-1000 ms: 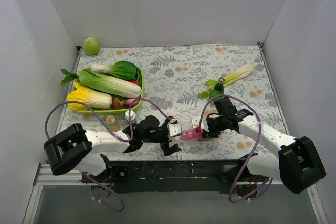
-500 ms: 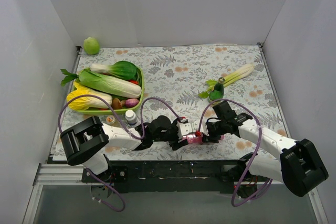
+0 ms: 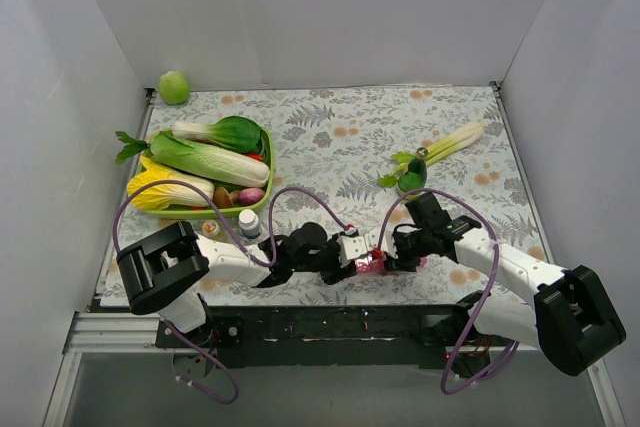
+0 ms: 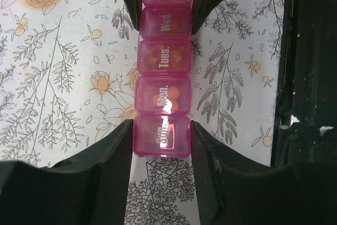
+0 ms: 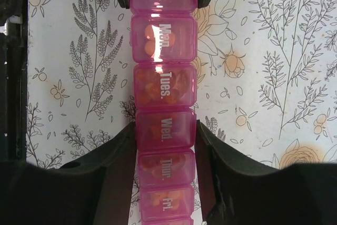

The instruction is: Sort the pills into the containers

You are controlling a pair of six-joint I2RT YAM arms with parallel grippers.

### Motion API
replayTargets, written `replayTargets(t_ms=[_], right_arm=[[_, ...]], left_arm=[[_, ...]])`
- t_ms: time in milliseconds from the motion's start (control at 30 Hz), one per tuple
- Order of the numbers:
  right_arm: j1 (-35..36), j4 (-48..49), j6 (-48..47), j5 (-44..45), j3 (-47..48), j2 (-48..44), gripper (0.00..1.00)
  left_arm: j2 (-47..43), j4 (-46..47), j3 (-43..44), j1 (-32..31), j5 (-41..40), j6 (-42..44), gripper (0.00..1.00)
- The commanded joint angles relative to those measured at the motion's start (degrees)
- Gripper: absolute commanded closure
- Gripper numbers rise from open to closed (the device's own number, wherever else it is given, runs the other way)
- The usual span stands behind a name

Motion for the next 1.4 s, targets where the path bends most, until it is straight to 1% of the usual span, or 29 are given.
replayTargets(t_ms=[0,100,200,267,300,400,500,600,733,767,800,833,867,900,967,1000,1133,1167,1300,1367], right_arm=[[0.25,1.44,0.84,-0.33,-0.41,-1.58,0.83],[0.33,2.31,1.02,0.37,-1.11,-2.11,0.84],[0.33,3.45,1.28,1.25,-2.25,-3.33,0.85],[0.33,4.42,1.46,1.96,-2.86,-4.12,0.85],[0.33,4.77,1.37,2.31,-3.3,-4.39,0.86],[0.33,5.65,1.46,3.1,-3.83,-5.09,0.86],[0.33,6.18,1.46,3.36,-3.92,-5.18,0.87],[0.33,6.36,1.46,3.45,-3.92,-5.1,0.87],[0.33,6.53,1.46,4.15,-4.36,-5.53,0.87],[0.33,6.53,1.37,4.16,-4.54,-5.62,0.87],[0.33,6.53,1.46,4.16,-4.62,-5.71,0.87],[0.33,6.53,1.37,4.16,-4.8,-5.71,0.87],[0.33,6.53,1.46,3.98,-4.8,-5.71,0.87],[0.33,6.45,1.37,3.89,-4.8,-5.71,0.87],[0.33,6.45,1.29,3.45,-4.63,-5.45,0.87],[0.33,6.45,1.28,3.19,-4.54,-5.19,0.87],[0.33,6.36,1.37,3.1,-4.45,-4.83,0.87],[0.33,6.36,1.46,3.1,-4.45,-4.83,0.87],[0.33,6.27,1.55,3.1,-4.63,-4.83,0.86],[0.33,6.45,1.55,3.01,-4.71,-4.74,0.86]], left_arm=[[0.04,-2.1,1.99,-0.21,0.04,-0.36,0.84],[-0.4,-4.65,3.14,-0.3,1.09,-2.47,1.0],[-1.54,-5.36,2.79,0.22,3.2,-7.47,1.0],[-2.33,-4.83,2.44,1.71,6.35,-10.89,1.0],[-2.68,-4.83,2.0,2.24,7.41,-14.74,1.0],[-3.38,-4.57,1.21,4.09,10.93,-20.38,1.0],[-3.04,-5.09,1.29,5.76,13.48,-23.82,1.0],[-2.16,-6.59,2.08,7.08,14.54,-26.9,1.0],[-0.66,-9.04,3.05,11.38,15.68,-33.31,1.0],[-0.57,-9.22,3.05,14.0,16.38,-36.54,0.97],[-0.57,-9.4,3.05,14.98,16.39,-37.97,0.87],[-1.01,-9.49,2.88,16.65,16.13,-39.37,0.85],[-1.36,-9.32,2.7,17.1,15.95,-41.04,0.8],[-1.8,-9.49,2.7,17.36,14.82,-42.02,0.66],[-2.86,-9.93,3.13,17.63,11.83,-43.16,0.6],[-3.03,-10.36,3.57,17.63,10.6,-43.52,0.51],[-2.68,-13.7,5.07,17.63,5.5,-43.69,0.45],[-2.42,-14.14,5.25,17.63,3.66,-43.52,0.44],[-3.12,-13.89,5.25,17.63,2.42,-43.87,0.42],[-3.47,-13.18,4.99,17.63,2.68,-44.05,0.38]])
